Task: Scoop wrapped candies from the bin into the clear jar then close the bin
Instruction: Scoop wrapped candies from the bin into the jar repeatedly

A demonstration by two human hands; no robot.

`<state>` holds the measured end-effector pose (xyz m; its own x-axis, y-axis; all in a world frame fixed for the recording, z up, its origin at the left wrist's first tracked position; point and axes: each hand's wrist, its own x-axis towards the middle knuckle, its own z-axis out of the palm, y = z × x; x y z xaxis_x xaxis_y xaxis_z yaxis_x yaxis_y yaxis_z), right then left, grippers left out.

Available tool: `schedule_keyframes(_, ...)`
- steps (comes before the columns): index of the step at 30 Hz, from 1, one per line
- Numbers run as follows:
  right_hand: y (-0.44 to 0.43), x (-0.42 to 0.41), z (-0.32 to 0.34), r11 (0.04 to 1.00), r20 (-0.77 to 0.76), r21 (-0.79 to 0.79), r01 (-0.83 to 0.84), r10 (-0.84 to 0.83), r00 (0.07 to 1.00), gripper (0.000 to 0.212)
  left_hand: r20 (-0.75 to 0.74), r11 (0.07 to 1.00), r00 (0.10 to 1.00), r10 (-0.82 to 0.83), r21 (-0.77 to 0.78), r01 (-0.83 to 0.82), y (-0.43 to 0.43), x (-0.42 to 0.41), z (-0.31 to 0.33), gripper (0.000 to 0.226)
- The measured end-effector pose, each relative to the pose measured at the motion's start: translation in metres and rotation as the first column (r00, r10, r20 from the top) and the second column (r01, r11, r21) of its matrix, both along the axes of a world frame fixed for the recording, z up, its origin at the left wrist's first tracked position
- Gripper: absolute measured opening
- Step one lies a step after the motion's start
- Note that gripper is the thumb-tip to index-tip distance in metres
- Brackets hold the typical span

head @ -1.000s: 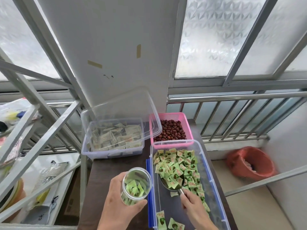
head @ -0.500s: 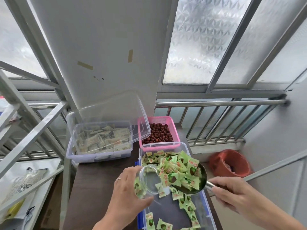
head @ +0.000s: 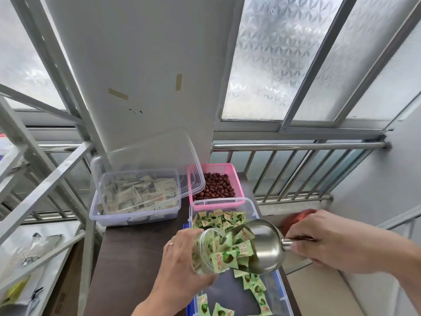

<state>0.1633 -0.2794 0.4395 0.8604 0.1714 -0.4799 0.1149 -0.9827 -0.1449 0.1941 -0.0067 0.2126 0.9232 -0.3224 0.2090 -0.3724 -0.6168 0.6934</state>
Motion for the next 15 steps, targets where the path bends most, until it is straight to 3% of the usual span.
schedule_keyframes(7,0.009,0.011,0.010,1.000,0.030,0.024,0.005,-0.005,1.000,0.037,-0.009,0.999,1.000,0.019,-0.031,-0.019,-0.003,-0.002,0.005,0.083)
schedule_keyframes(11,-0.001,0.011,0.009,0.999,0.012,0.033,0.015,-0.016,1.000,0.036,-0.096,0.995,0.995,0.035,-0.093,-0.044,-0.004,-0.008,0.004,0.089)
schedule_keyframes(15,-0.035,0.002,-0.011,0.967,-0.013,0.217,0.131,-0.131,0.991,0.037,-0.159,0.961,0.987,0.024,-0.270,-0.067,0.002,-0.006,0.002,0.087)
